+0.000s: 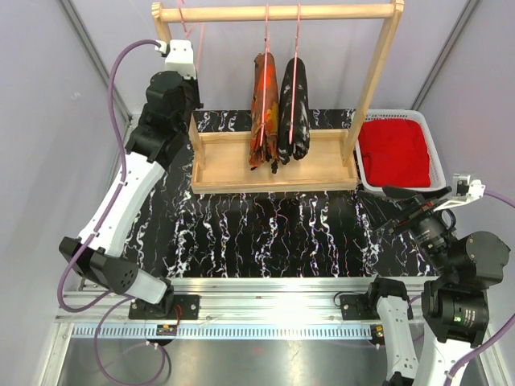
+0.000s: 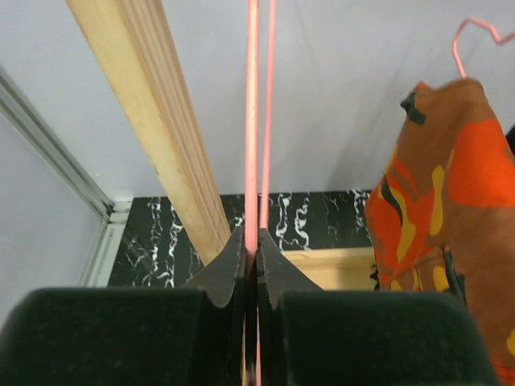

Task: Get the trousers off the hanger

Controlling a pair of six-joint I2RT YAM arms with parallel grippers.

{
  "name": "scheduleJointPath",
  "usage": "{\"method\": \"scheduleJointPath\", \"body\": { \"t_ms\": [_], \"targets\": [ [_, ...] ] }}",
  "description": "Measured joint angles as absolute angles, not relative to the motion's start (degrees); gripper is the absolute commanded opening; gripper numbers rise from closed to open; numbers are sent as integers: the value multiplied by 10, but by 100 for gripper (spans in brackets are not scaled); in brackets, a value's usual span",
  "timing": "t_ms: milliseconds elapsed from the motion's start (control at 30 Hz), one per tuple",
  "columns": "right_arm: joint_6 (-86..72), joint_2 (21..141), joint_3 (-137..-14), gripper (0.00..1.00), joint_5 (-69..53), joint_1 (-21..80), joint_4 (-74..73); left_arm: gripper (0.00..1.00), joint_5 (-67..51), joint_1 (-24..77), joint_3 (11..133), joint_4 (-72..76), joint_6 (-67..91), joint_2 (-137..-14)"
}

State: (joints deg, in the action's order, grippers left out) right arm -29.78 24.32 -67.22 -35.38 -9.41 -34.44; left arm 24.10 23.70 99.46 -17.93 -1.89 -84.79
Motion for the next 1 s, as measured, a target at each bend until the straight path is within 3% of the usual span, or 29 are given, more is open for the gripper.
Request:
{"method": "scheduleJointPath", "body": {
  "t_ms": [133, 333, 400, 467, 500, 567, 667, 867, 1000],
  "targets": [
    [-297, 243, -672, 100, -350, -91, -354, 3, 224, 237, 949, -180, -13, -830],
    [-295, 255, -677, 99, -343, -87, -367, 0, 201, 238, 959, -207, 4, -828],
    [-291, 263, -682, 100, -336, -87, -376, 13, 196, 237, 986, -225, 10, -835],
    [-289, 264, -682, 99, -330, -87, -380, 41, 192, 237, 1027, -240, 17, -851],
    [-288, 264, -682, 99, -327, -87, -382, 63, 190, 237, 1035, -239, 22, -853],
    [-284, 263, -682, 100, -322, -87, -386, 73, 183, 237, 1031, -242, 38, -846],
    [-275, 264, -682, 99, -314, -86, -391, 99, 173, 237, 1001, -246, 63, -822],
    [-252, 274, -701, 99, -288, -74, -409, 99, 150, 251, 994, -299, 111, -771],
    [-248, 277, -706, 100, -280, -74, -411, 99, 164, 339, 1028, -314, 112, -746]
  ]
}}
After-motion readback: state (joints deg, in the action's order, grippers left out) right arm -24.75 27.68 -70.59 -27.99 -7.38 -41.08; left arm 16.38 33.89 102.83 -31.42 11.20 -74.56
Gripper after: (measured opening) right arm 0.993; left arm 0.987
